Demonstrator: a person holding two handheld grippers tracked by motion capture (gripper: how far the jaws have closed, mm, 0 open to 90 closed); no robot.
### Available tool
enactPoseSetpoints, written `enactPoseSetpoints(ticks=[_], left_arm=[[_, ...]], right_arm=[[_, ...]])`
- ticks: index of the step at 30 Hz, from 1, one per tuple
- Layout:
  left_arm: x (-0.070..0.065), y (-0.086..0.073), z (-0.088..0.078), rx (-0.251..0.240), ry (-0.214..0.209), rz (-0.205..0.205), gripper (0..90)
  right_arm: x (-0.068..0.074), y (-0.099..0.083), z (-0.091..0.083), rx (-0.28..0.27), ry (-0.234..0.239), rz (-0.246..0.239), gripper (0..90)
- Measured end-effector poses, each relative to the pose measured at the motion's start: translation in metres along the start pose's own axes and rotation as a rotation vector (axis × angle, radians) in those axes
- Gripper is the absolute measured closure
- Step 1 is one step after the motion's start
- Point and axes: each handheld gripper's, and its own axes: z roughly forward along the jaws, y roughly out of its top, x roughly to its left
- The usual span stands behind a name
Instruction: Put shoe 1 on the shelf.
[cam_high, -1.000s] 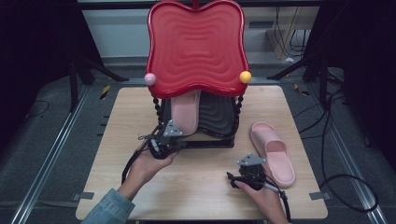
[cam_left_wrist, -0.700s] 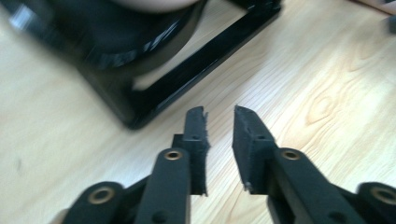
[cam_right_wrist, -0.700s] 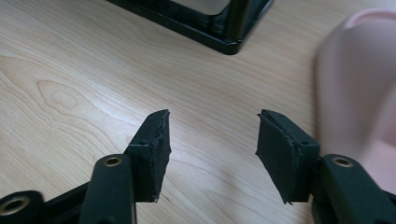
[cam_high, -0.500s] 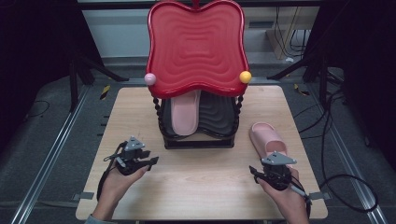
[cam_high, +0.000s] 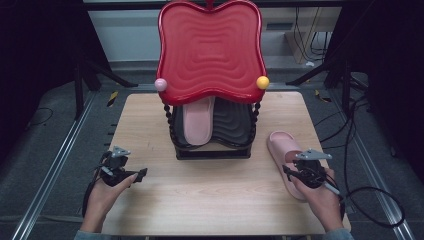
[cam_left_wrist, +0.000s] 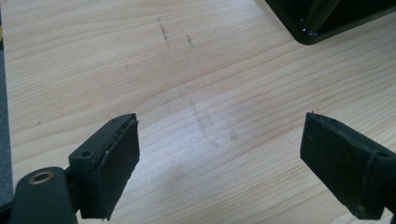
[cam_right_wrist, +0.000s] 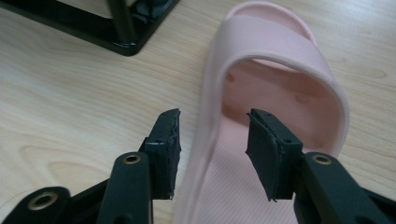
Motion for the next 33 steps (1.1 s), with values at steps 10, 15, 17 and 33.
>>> enactPoseSetpoints(ticks=[10, 15, 17, 33], left_arm=[[0.009, -0.005, -0.001, 0.005, 0.005, -0.016, 11.9], [0.012, -0.006, -0.002, 0.008, 0.006, -0.022, 12.0], [0.012, -0.006, -0.001, 0.01, 0.006, -0.02, 12.1], [0.013, -0.006, -0.005, 0.007, 0.005, -0.028, 13.1]], right_arm=[[-0.003, 0.022, 0.035, 0.022, 0.016, 0.021, 63.8], [-0.004, 0.025, 0.044, 0.031, 0.015, 0.04, 67.6], [-0.005, 0.024, 0.046, 0.026, 0.013, 0.046, 77.4], [0.026, -0.005, -0.021, -0.017, 0.147, -0.035, 82.5]])
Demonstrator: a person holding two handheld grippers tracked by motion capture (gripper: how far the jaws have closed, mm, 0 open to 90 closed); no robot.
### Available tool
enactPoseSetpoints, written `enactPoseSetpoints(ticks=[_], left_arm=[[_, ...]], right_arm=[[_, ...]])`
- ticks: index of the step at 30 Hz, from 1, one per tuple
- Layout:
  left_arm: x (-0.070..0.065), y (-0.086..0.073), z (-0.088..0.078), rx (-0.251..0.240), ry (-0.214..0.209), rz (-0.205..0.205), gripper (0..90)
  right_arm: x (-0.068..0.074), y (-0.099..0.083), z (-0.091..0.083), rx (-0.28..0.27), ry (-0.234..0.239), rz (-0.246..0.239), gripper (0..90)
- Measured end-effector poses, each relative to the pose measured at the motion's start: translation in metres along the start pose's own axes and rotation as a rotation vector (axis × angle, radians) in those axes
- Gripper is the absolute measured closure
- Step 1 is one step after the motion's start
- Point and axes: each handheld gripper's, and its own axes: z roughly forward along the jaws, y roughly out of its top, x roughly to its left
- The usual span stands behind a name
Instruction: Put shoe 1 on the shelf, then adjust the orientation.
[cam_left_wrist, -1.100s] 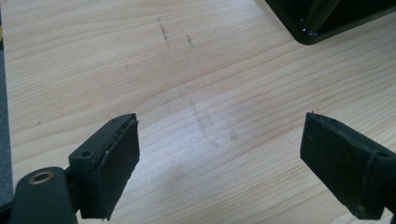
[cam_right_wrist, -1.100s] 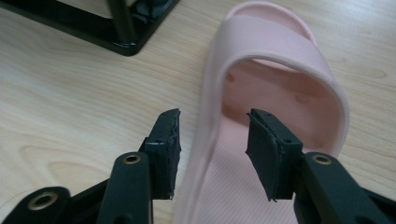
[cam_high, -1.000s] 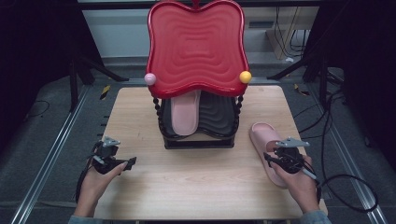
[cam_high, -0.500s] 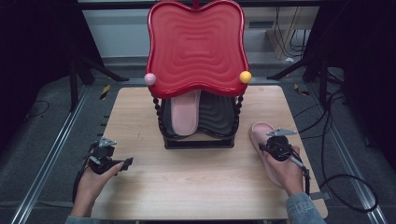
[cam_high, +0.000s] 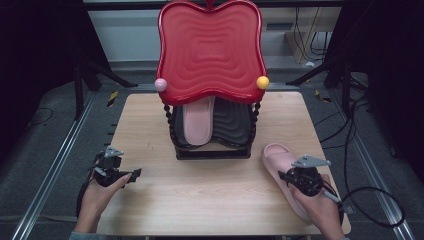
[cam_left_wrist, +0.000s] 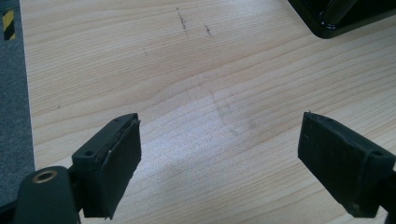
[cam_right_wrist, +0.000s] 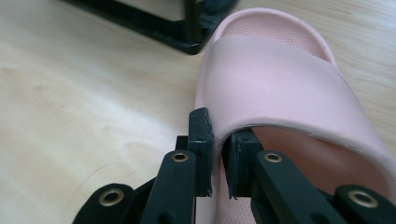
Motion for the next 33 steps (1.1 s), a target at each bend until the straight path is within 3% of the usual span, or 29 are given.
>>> enactPoseSetpoints(ticks=[3, 5, 6, 7, 10, 13, 15, 17, 19, 21, 22, 23, 24, 25, 33], left_arm=[[0.002, 0.0, -0.001, -0.006, 0.004, -0.005, 13.1], [0.003, 0.0, -0.003, -0.007, 0.006, -0.006, 13.1], [0.003, 0.0, -0.003, -0.007, 0.006, -0.006, 13.1], [0.004, 0.0, -0.004, -0.008, 0.008, -0.009, 13.1], [0.004, 0.0, -0.004, -0.009, 0.007, -0.009, 13.2], [0.005, 0.0, -0.006, -0.014, 0.008, -0.013, 13.2], [0.005, 0.0, -0.006, -0.015, 0.009, -0.015, 13.2], [0.006, -0.001, -0.007, -0.015, 0.008, -0.015, 13.2], [0.006, -0.001, -0.006, -0.015, 0.007, -0.015, 13.2], [0.007, -0.001, -0.006, -0.013, 0.008, -0.017, 13.2], [0.008, -0.002, -0.006, -0.011, 0.008, -0.02, 13.2], [0.01, -0.003, -0.007, -0.014, 0.008, -0.026, 13.2], [0.01, -0.003, -0.007, -0.014, 0.008, -0.026, 13.2], [0.011, -0.003, -0.008, -0.015, 0.01, -0.03, 13.2], [0.015, -0.004, -0.009, -0.019, 0.011, -0.037, 13.2]], right_arm=[[0.016, -0.004, -0.008, -0.003, 0.032, -0.03, 82.5], [0.035, -0.004, -0.01, 0.01, 0.082, -0.072, 82.4], [0.035, -0.004, -0.01, 0.01, 0.082, -0.072, 82.4], [0.046, -0.002, -0.008, 0.017, 0.111, -0.097, 82.4], [0.057, 0.002, -0.005, 0.017, 0.144, -0.123, 82.4], [0.077, 0.012, 0.006, 0.022, 0.204, -0.163, 82.4], [0.083, 0.015, 0.009, 0.022, 0.219, -0.175, 82.3], [0.102, 0.027, 0.021, 0.025, 0.273, -0.206, 82.3], [0.106, 0.03, 0.024, 0.027, 0.285, -0.215, 82.3], [0.125, 0.042, 0.037, 0.032, 0.328, -0.257, 82.3], [0.125, 0.042, 0.037, 0.032, 0.328, -0.257, 82.3], [0.138, 0.05, 0.047, 0.036, 0.368, -0.28, 82.2], [0.138, 0.05, 0.047, 0.036, 0.368, -0.28, 82.2], [0.148, 0.055, 0.055, 0.042, 0.391, -0.303, 82.2], [0.175, 0.061, 0.077, 0.055, 0.456, -0.322, 82.1]])
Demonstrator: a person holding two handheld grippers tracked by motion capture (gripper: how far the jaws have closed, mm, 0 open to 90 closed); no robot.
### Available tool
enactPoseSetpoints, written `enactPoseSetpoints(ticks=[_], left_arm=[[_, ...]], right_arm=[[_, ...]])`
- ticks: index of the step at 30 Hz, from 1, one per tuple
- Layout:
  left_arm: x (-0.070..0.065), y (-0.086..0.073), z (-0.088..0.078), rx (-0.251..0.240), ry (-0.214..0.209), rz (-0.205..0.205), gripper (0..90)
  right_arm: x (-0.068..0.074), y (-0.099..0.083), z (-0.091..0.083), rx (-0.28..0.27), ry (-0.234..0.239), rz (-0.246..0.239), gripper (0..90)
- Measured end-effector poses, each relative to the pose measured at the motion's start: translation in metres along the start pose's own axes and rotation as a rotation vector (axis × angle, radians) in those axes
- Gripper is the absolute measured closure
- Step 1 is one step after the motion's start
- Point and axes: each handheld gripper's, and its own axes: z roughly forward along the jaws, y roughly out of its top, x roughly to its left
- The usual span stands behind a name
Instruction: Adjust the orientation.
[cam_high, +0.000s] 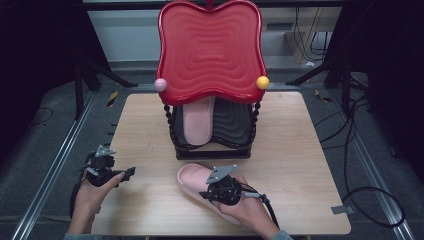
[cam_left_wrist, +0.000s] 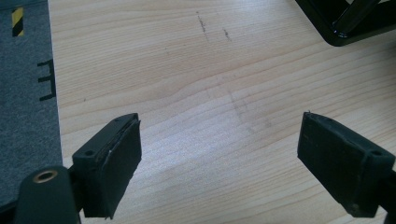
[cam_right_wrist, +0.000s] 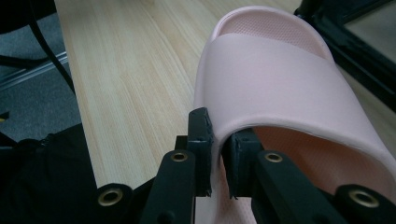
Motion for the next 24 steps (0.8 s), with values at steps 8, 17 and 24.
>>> enactPoseSetpoints(ticks=[8, 17, 24], left_arm=[[0.005, -0.001, 0.001, -0.01, -0.027, -0.024, 13.2], [0.008, -0.003, 0.002, 0.0, -0.016, -0.025, 13.2], [0.006, -0.002, 0.002, 0.001, -0.013, -0.015, 13.2]], right_arm=[[0.004, -0.004, 0.018, 0.043, 0.019, -0.003, 79.5], [0.008, -0.004, 0.03, 0.042, -0.024, 0.0, 71.9], [0.01, -0.005, 0.031, 0.015, -0.024, 0.013, 81.0]])
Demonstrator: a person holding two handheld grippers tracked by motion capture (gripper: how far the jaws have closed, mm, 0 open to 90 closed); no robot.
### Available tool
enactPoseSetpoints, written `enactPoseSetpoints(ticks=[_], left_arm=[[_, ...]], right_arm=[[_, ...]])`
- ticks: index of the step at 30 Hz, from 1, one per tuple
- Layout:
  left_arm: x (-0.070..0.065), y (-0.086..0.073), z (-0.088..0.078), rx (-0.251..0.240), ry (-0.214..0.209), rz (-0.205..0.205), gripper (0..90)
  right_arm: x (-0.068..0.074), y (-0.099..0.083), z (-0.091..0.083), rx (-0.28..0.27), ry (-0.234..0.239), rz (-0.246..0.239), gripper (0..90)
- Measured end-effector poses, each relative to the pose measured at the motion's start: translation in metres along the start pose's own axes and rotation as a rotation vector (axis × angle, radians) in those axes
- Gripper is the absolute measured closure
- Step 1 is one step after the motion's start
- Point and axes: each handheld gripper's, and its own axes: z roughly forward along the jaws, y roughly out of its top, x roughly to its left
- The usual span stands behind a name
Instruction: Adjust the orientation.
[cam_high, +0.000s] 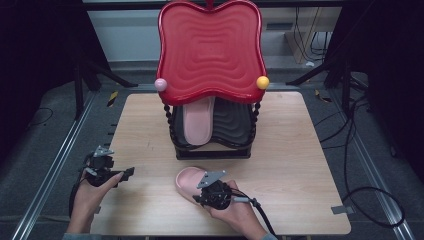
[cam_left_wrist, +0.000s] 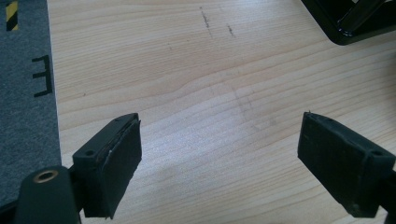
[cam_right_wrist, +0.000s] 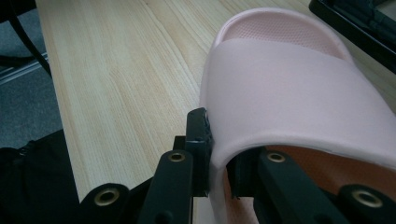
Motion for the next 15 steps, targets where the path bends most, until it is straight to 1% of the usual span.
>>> enactPoseSetpoints(ticks=[2, 6, 8, 9, 10, 11, 12, 13, 14, 15], left_arm=[[0.0, 0.0, 0.0, 0.002, 0.001, 0.001, 13.2], [0.0, 0.0, 0.0, 0.004, 0.0, 0.001, 13.2], [0.0, 0.0, 0.001, 0.003, 0.0, -0.002, 13.0], [-0.002, 0.0, 0.001, 0.005, 0.002, 0.005, 12.5], [-0.002, 0.0, 0.001, 0.006, -0.001, 0.009, 12.3], [-0.002, 0.0, 0.001, 0.006, -0.001, 0.009, 11.7], [-0.003, 0.001, 0.002, 0.004, -0.001, 0.009, 11.7], [-0.003, 0.001, 0.002, 0.003, 0.0, 0.008, 10.6], [-0.003, 0.0, 0.003, 0.004, 0.0, 0.007, 8.6], [-0.003, 0.0, 0.003, 0.004, 0.0, 0.007, 7.8]], right_arm=[[0.0, 0.0, -0.001, -0.003, 0.002, -0.001, 81.3], [0.0, -0.001, -0.011, -0.021, -0.002, 0.009, 81.6], [0.001, -0.002, -0.019, -0.037, -0.006, 0.011, 81.7], [0.001, -0.004, -0.028, -0.052, -0.011, 0.02, 81.6], [0.001, -0.005, -0.033, -0.063, -0.013, 0.028, 81.6], [0.001, -0.005, -0.033, -0.063, -0.013, 0.028, 81.6], [0.001, -0.007, -0.038, -0.072, -0.019, 0.034, 81.7], [0.0, -0.009, -0.045, -0.083, -0.027, 0.042, 81.6], [-0.002, -0.01, -0.055, -0.099, -0.033, 0.055, 81.7], [-0.002, -0.01, -0.055, -0.099, -0.033, 0.055, 81.7]])
